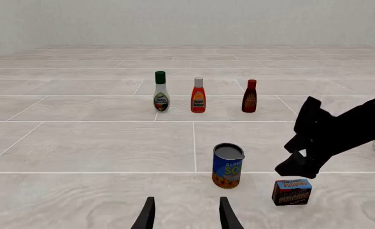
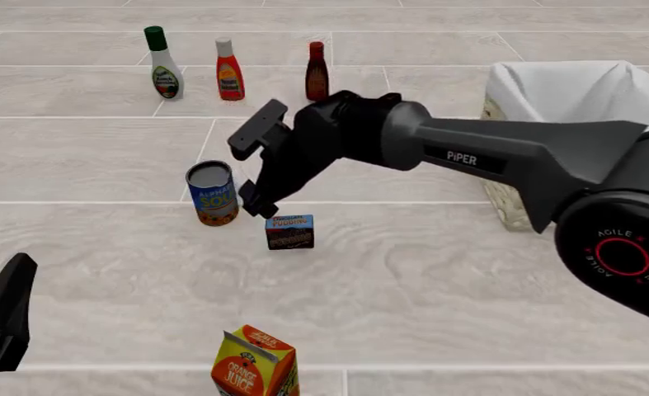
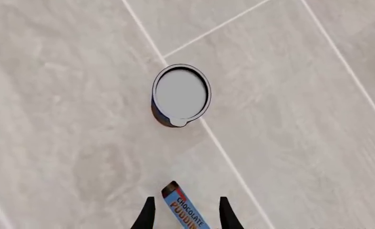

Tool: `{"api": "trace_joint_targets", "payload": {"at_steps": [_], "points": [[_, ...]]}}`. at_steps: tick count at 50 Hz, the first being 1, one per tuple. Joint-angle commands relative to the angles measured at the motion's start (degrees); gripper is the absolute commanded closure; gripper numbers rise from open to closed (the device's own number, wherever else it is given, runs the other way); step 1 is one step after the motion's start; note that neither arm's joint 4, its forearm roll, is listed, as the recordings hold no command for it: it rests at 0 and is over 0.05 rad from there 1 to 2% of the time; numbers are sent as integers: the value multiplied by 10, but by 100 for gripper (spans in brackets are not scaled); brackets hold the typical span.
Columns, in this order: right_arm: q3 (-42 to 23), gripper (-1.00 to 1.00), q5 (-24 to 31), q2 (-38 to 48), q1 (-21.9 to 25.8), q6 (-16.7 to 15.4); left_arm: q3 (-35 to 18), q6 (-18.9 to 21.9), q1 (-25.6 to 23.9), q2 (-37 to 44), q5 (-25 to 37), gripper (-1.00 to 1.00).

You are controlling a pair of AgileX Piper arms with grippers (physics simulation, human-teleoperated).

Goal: Pick the chocolate pudding and place it in the basket.

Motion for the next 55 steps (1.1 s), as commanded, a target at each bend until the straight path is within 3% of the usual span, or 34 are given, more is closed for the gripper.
{"api": "trace_joint_targets", "payload": {"at_steps": [1,55], "points": [[0,-100,2,8,-2,-1,0,0,0,0,0,-100],[39,-100,-36,41,-4,13,0,0,0,0,0,-100]]}}
